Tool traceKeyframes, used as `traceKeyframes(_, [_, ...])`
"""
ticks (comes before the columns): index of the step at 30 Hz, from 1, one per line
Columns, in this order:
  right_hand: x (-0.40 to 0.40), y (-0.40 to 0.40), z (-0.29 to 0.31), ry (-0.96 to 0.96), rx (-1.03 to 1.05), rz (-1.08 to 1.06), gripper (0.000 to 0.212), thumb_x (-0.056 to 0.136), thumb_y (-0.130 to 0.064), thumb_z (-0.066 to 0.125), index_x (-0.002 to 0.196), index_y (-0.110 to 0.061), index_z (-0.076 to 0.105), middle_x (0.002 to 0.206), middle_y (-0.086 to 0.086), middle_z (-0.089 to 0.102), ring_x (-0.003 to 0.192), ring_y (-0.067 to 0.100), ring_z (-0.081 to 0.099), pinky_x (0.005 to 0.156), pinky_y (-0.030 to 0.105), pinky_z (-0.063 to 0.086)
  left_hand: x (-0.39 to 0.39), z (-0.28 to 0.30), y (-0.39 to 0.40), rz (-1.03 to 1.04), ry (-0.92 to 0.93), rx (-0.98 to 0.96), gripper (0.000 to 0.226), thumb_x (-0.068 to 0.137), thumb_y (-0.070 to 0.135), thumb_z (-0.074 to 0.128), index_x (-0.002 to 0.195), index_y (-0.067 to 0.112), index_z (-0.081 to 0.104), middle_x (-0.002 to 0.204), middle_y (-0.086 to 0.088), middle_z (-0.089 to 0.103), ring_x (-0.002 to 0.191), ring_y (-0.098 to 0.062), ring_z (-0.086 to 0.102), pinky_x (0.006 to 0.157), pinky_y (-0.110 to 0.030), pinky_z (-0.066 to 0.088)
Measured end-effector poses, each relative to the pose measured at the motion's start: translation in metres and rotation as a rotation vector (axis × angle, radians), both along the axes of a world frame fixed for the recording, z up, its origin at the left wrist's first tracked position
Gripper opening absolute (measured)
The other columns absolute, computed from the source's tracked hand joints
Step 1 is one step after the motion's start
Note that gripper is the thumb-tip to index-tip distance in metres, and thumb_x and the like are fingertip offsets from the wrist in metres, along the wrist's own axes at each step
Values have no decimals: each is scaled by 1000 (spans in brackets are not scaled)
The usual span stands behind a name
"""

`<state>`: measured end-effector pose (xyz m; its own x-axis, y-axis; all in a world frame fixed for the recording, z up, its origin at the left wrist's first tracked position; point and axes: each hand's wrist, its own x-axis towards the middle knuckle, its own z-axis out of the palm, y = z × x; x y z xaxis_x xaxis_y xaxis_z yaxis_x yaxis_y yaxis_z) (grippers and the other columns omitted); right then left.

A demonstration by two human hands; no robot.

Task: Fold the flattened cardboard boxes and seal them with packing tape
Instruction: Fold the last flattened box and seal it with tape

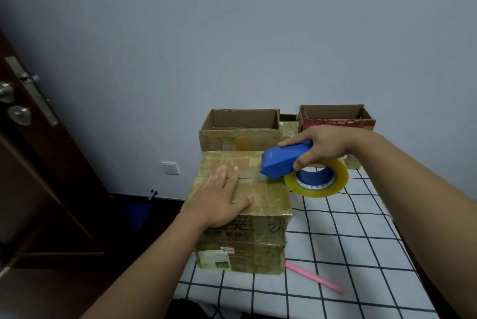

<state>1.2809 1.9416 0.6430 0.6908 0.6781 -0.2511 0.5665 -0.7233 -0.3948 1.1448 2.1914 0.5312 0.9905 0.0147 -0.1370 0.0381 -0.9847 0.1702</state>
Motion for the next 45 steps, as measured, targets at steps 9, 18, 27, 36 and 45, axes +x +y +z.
traceKeyframes(9, [-1,-13,-16,-2,79,-30,63,80,-47,76,135,-57,46,108,-33,42,96,2,50,83,23,38,4,-2,0,-58,-18,52,81,91,74,18,155,32,-6,162,10,-17,148,-14,-17,122,-39,-4])
traceKeyframes(18, [8,-11,-21,29,95,-22,63,83,-42,75,137,-52,46,111,-33,43,100,4,52,86,23,38,10,5,-19,-90,1,88,77,93,67,24,155,31,-4,162,-1,-17,148,-20,-20,121,-43,-8])
traceKeyframes(27, [15,-16,-28,73,152,-14,61,82,-46,76,136,-49,48,118,-23,48,102,4,53,80,19,40,12,6,-68,-59,-78,-20,104,82,83,31,157,20,-4,162,-7,-16,149,-21,-16,119,-38,-5])
traceKeyframes(36, [20,-55,-48,103,249,-31,59,78,-48,78,131,-52,53,123,-20,54,103,4,56,86,21,41,12,6,-71,-14,10,-12,101,84,81,29,155,22,-11,162,-1,-19,150,-18,-7,120,-40,8])
traceKeyframes(45, [11,-95,-90,113,365,-128,64,78,-47,79,134,-57,48,126,-16,53,105,8,57,88,25,47,17,7,-75,-83,54,64,92,79,86,19,153,39,-10,160,16,-17,149,-19,-14,119,-47,5])
